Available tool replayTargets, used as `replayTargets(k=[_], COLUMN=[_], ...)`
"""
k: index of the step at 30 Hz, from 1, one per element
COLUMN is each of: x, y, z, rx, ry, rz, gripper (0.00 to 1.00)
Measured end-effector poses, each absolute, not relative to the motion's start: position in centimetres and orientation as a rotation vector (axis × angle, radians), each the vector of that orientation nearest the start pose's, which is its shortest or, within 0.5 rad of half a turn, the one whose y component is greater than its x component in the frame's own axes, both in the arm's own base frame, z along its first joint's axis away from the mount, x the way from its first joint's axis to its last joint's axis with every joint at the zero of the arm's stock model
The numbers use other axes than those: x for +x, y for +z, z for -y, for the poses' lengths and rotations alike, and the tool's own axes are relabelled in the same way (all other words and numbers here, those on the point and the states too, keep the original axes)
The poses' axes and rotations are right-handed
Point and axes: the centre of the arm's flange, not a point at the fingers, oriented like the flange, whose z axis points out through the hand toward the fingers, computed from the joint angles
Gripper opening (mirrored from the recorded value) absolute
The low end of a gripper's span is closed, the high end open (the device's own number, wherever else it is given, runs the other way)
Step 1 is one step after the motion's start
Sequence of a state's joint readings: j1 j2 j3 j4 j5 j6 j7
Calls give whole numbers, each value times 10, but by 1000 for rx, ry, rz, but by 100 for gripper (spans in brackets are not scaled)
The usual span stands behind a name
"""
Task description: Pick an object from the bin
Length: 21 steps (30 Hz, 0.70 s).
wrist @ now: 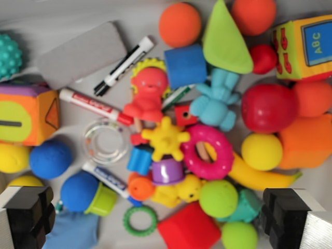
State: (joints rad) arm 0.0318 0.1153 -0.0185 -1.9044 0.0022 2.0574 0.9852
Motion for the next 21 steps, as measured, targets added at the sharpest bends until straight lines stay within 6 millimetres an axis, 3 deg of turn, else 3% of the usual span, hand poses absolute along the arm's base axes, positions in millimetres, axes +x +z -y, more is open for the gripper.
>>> replayTargets(k=[21], x=[600], y=[416], z=[-28], rx=[-2633], ry=[-42], rz=[-1682], gripper=[100])
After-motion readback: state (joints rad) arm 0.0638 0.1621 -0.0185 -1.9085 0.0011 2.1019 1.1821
